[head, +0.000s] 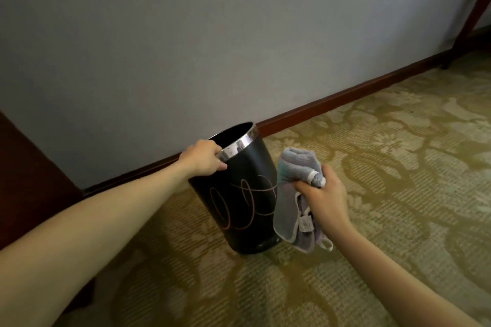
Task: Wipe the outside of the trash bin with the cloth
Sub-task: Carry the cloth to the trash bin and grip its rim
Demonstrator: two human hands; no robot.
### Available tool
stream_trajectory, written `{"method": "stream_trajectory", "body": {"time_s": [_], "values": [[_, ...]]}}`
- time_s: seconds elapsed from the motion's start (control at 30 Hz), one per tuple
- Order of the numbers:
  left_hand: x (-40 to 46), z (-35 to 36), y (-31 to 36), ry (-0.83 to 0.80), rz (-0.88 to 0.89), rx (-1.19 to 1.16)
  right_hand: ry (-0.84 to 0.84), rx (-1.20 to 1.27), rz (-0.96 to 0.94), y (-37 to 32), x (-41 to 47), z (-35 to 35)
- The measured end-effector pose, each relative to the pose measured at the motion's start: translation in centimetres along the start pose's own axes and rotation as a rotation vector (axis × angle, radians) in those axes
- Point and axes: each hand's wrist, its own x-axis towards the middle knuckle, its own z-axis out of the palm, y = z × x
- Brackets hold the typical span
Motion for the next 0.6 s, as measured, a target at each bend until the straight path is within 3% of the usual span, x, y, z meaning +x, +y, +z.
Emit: {"method": "stream_trajectory", "body": {"time_s": [0.23, 0.47, 0.6], "values": [[-1.4, -1.7, -3.3, 0.006, -0.17, 0.013, -0.116, -0.038, -0.023, -1.4, 0.7, 4.2], [-2.1, -2.5, -4.1, -0.036, -0.192, 0.031, -0.153, -0.104, -0.06, -2.1, 1.2, 5.9], [-1.6, -1.8, -4.5, 0.017, -0.175, -0.08, -0.13, -0.196, -0.093, -2.5, 2.3, 6.1]]}}
